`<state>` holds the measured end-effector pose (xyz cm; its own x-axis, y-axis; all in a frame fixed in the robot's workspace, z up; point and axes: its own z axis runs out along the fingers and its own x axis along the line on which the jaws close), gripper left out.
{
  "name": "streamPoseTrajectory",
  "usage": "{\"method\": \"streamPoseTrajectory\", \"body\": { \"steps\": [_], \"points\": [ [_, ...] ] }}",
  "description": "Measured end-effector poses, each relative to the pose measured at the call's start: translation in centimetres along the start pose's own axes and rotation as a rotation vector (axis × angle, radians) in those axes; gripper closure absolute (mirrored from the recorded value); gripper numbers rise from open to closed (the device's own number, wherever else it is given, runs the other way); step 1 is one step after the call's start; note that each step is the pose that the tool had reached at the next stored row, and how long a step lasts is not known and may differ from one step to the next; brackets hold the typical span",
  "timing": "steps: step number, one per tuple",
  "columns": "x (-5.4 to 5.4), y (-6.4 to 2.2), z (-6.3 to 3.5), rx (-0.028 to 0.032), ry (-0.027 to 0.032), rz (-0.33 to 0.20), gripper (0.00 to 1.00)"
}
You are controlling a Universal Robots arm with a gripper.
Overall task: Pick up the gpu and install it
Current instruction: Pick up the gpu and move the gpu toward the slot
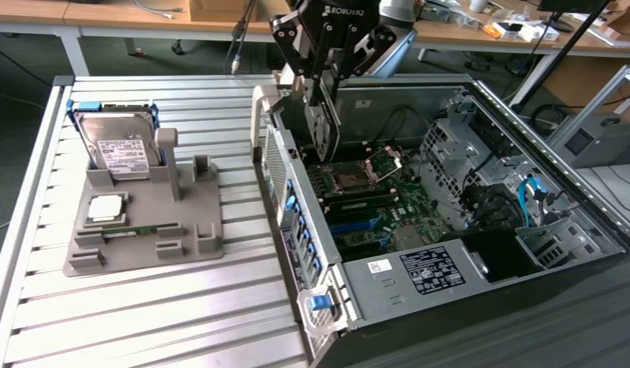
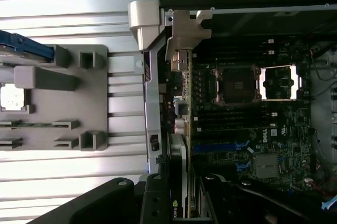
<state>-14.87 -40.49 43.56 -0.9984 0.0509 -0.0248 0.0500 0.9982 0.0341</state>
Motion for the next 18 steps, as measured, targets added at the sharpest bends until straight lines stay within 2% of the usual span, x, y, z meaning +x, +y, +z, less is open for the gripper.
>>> {"method": "streamPoseTrajectory", "body": {
  "steps": [18],
  "points": [
    [-1.8,0.08,0.06,-0.0001,0.0,0.0,0.73]
  ]
}}
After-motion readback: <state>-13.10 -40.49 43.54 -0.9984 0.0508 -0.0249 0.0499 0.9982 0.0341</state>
